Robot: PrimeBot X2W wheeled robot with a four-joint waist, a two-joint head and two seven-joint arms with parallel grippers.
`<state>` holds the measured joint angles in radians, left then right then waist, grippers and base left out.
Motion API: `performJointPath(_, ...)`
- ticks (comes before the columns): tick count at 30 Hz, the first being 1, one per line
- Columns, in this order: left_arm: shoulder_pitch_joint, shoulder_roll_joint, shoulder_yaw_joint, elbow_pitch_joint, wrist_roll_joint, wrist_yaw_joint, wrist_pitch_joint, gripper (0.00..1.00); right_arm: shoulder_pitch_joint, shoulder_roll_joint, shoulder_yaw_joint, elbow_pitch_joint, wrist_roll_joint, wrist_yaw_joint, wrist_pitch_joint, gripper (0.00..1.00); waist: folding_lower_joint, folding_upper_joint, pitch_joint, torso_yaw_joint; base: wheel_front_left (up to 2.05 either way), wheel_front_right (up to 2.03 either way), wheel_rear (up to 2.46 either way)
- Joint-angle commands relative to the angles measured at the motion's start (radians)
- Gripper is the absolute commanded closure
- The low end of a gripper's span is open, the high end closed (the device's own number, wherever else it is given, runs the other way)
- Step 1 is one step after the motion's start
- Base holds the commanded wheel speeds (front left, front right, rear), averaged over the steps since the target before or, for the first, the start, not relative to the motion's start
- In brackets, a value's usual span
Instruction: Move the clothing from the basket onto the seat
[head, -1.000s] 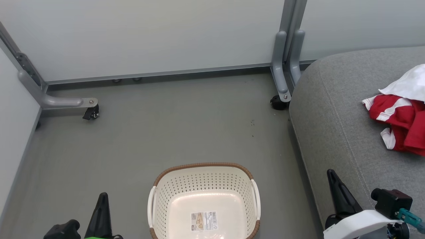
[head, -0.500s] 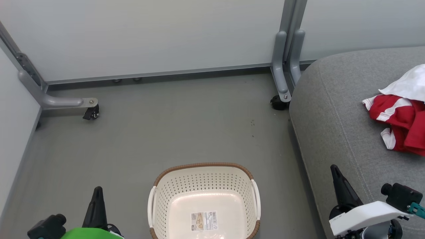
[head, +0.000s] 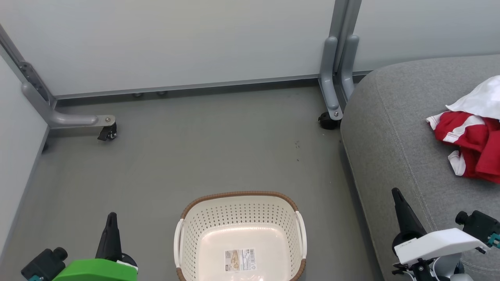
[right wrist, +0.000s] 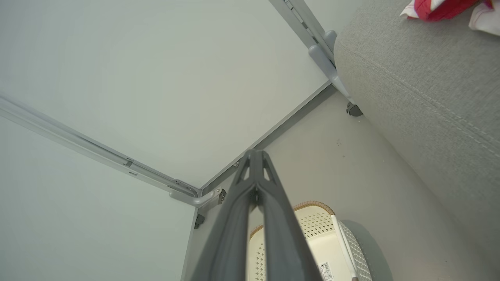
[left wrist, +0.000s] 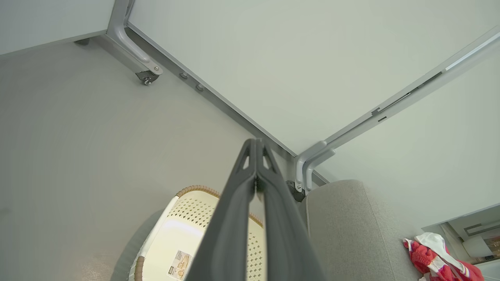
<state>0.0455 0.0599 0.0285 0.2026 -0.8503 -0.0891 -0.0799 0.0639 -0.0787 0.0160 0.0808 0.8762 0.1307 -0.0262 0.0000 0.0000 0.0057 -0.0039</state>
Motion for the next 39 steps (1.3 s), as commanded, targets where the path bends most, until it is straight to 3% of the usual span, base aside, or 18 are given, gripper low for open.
performJointPath(1,-0.030,0.004,0.007,-0.005,-0.034,-0.007,0.008,1.00,-0.028,-0.008,-0.005,-0.003,0.035,0.000,0.004,1.00,0.0000,0.0000,0.000,0.000,0.00,0.00,0.00)
performJointPath(39,-0.106,-0.003,0.053,0.021,-0.439,-0.027,0.113,1.00,-0.110,-0.011,-0.045,0.088,0.449,0.000,0.057,1.00,0.0000,0.0000,-0.001,0.002,0.00,0.00,0.00)
